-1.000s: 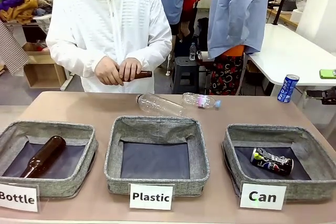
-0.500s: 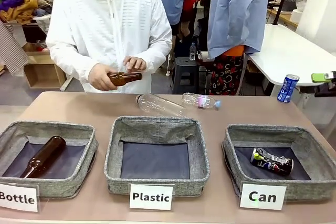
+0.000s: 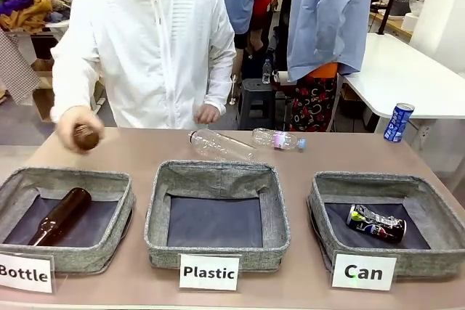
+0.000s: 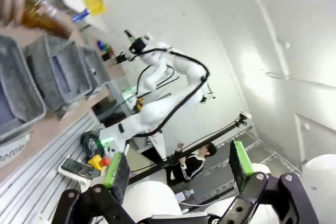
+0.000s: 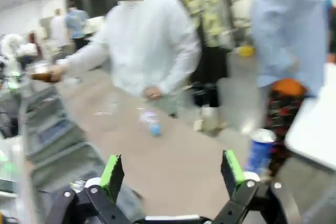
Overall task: Sort the can waste into the basket.
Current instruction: Pick up the can waste from the table and place it in the right Fabric basket.
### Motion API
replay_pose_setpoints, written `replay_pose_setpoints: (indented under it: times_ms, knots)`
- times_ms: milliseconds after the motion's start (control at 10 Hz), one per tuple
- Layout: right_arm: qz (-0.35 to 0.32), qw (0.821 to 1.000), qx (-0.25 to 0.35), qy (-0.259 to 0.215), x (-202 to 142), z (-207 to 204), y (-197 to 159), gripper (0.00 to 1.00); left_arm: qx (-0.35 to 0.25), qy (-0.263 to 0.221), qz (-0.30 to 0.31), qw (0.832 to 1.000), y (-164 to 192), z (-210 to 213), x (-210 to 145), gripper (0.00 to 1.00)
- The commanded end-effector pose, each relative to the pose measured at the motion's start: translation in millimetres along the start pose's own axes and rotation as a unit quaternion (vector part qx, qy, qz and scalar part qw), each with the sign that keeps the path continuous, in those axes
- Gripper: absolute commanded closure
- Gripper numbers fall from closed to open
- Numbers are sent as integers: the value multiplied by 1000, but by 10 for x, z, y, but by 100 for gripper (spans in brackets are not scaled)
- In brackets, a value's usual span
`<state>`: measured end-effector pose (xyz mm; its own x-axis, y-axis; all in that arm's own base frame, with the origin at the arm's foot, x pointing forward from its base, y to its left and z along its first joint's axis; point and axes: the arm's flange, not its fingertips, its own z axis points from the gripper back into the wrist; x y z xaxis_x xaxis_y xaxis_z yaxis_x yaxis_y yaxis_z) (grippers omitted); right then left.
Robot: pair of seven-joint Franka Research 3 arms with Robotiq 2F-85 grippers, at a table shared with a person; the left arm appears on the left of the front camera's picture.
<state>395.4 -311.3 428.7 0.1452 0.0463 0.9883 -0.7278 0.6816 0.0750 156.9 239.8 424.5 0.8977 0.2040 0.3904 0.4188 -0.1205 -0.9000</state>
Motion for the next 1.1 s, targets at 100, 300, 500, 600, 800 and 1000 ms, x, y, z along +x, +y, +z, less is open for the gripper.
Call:
replay_pose_setpoints:
  times_ms: [100,300,500,600,800,1000]
  knots:
    - [-27,992,-110,50,-617,76,-254,0,-48,-3,-19,999,-369,767,-190,0]
    - [27,998,-57,0,-181,216,-110,0,-33,-9,-17,999,-354,792,-132,0]
    - [17,996,-81,18,-436,251,-197,0,-32,-15,-20,999,-335,747,-194,0]
    - [27,996,-78,37,-590,86,-386,0,-43,-23,-27,998,-296,731,-120,0]
    - [59,994,-84,35,-836,-161,-566,0,-43,-23,-27,998,-296,731,-120,0]
    - [106,988,-103,46,-996,-397,-680,0,-43,-23,-27,998,-296,731,-120,0]
